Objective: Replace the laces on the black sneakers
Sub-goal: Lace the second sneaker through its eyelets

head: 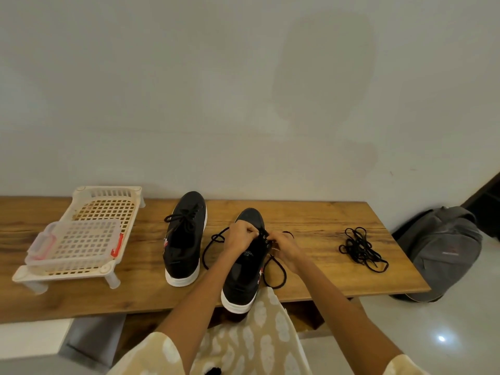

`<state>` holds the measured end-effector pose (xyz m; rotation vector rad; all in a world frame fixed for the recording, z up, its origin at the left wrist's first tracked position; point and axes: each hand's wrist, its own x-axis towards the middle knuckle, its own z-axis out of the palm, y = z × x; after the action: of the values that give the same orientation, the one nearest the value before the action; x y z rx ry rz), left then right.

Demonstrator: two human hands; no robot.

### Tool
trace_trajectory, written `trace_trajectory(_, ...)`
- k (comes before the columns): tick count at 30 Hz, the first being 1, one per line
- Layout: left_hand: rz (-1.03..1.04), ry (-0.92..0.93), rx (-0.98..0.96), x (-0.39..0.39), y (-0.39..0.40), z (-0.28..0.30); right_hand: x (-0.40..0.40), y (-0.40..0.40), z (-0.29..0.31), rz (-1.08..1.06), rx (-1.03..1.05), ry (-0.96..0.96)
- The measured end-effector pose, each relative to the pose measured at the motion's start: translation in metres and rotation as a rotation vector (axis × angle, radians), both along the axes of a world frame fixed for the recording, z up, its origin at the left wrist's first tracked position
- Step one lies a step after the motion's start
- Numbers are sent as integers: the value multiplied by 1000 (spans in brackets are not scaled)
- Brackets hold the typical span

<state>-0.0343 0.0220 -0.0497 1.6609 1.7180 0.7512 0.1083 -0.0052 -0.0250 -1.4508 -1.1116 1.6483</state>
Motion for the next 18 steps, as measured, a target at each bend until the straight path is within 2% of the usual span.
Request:
trace_trajectory(6, -4, 69, 10, 0, 0, 1, -3, 6, 3, 27, 24, -85)
trace_trajectory(12, -62, 28, 45, -4, -3, 2, -6, 19, -3, 7, 52, -221)
trace_trajectory(16, -195, 134, 68, -7, 0, 10, -11, 26, 3, -60, 133, -416)
trace_trajectory(18, -225, 175, 44, -8, 6, 13, -10, 35, 17, -182, 160, -303)
